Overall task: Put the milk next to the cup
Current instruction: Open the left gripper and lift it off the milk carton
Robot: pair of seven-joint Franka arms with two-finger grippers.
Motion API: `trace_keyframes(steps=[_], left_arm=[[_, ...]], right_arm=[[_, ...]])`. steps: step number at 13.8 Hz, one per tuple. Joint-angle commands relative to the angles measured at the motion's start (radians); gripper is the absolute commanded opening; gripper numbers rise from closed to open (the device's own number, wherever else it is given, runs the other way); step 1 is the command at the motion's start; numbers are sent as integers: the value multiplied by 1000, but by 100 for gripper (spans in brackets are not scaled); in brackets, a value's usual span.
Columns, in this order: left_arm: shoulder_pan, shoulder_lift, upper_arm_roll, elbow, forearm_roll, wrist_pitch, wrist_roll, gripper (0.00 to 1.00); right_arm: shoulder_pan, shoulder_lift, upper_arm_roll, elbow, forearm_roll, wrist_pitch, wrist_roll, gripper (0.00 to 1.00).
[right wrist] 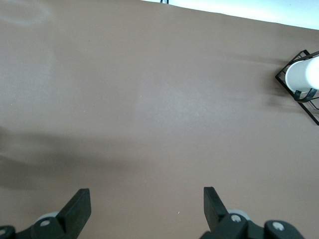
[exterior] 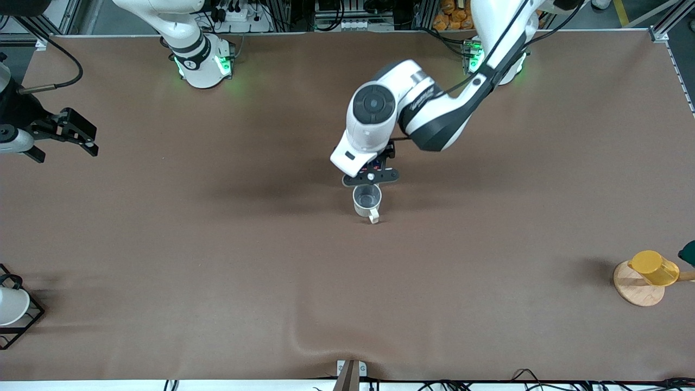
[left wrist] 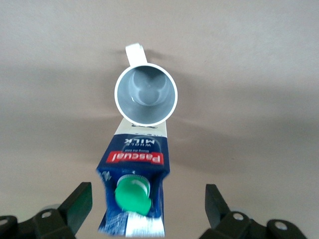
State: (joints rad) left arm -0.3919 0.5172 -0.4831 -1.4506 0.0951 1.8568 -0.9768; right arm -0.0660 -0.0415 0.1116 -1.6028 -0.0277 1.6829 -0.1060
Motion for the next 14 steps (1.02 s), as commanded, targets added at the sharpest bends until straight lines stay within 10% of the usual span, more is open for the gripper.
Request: trace_keyframes(steps=[1,7,14], left_arm=[[10,-153,4,-16,15,-88,-32,100],[296,-399,14,-16,11,-180,3,100],[442,-431,40,-16,-8,-277,217,100]], right_arm=[[-6,-17,7,-8,-12,0,5,100],[2,-17,7,-5,-12,-15,64,100],[2,-5,5,67,8,-80,108,100]])
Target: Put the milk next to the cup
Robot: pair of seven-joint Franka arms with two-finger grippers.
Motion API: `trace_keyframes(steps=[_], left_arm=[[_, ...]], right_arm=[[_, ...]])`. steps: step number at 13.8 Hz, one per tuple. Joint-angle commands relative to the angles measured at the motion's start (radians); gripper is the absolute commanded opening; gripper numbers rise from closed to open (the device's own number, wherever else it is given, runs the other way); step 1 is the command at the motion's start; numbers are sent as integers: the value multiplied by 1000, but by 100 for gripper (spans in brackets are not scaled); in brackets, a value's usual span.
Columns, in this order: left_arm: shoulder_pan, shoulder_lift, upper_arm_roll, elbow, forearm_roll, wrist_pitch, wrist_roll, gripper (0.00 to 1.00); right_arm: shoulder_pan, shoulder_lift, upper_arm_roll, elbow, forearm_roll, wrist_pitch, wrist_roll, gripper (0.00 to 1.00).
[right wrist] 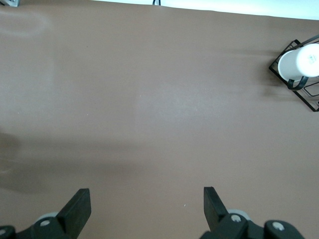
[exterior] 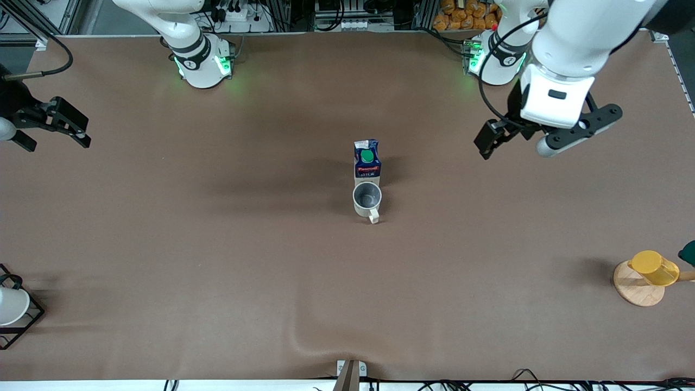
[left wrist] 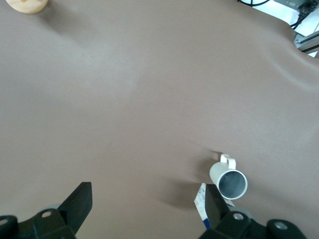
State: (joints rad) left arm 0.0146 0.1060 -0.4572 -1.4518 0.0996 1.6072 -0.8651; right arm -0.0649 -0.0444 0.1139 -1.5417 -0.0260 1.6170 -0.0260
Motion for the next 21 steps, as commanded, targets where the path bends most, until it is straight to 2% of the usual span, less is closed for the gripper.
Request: trace_keyframes(steps=[1,3,6,8,15,18,21], left_arm=[[21,-34,97,-15,-27,-52,194,100],[5,-60,207,-21,-67,-81,366,100],[8,-74,296,-25,-84,-138,535,100],[13,-95,337,-62,-132,-145,616,100],[7,-98,328,-68,-130,-147,647,100],[10,-101,313,-70,-120,-199,649,100],[13,-140,321,-91,-118,-207,638,100]], right_arm=[[7,-2,3,6,6,-14,32,100],[14,-2,3,5,5,-16,51,100],[11,0,3,5,5,-14,49,100],[11,0,3,5,6,-14,47,100],[7,3,3,0,5,-31,48,100],[8,5,3,5,5,-29,52,100],[11,14,3,5,5,-29,52,100]])
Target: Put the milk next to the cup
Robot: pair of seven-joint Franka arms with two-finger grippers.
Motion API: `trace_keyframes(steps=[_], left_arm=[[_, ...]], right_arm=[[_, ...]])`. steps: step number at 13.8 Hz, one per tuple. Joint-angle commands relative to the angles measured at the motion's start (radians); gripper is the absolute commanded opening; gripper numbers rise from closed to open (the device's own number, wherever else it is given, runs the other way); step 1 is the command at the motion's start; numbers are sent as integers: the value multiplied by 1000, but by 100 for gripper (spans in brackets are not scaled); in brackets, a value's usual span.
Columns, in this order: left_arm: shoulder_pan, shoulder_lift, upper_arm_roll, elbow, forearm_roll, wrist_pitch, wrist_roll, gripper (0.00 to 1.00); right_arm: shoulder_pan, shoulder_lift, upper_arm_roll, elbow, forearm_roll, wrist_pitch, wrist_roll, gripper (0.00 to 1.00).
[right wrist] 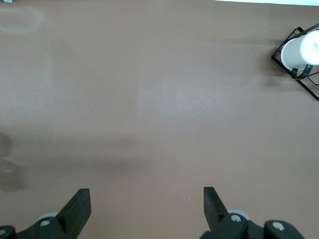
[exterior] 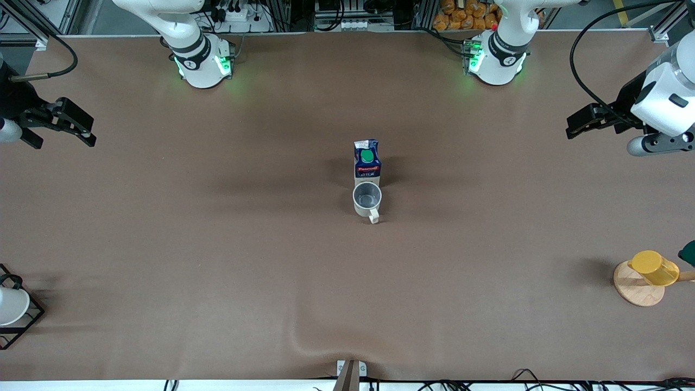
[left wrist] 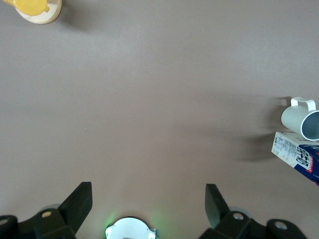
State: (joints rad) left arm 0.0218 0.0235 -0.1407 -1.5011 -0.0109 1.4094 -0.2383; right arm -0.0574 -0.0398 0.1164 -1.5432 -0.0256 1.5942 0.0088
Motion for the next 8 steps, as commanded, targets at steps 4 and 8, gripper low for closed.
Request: trace_keyframes(steps=[4,8], left_arm=[[12,-73,6,-51,-4,-9,19,100],[21,-73,6,-48,-4,-9,20,100]], right_arm=[[5,11,0,6,4,-5,19,100],[7,11,0,5,4,-5,17,100]])
